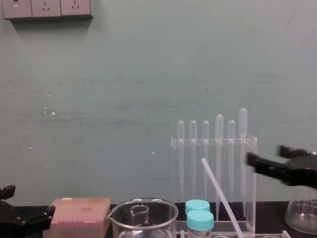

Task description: Pick up the stirring rod with one hand, then place it down.

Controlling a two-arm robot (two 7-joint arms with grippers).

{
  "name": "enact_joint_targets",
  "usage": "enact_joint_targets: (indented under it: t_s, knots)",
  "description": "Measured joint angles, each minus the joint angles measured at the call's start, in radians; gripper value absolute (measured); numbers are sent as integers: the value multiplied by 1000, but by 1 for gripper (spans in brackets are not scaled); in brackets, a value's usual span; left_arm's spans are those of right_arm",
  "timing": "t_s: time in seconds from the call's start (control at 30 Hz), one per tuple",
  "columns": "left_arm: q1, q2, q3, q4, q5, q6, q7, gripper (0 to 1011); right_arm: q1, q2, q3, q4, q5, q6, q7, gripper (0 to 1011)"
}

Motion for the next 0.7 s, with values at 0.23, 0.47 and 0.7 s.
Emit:
enact_joint_targets:
  t_s: [0.23, 0.47, 0.7]
  knots:
    - [0, 0, 0, 0, 0, 0, 0, 1000, -104, 16, 67, -109, -146, 178, -320, 1000]
    - [0, 0, 0, 0, 0, 0, 0, 1000, -144, 7, 83, -129, -157, 354, -375, 1000]
    - [0, 0, 0, 0, 0, 0, 0, 1000, -149, -1, 89, -124, -157, 392, -376, 1000]
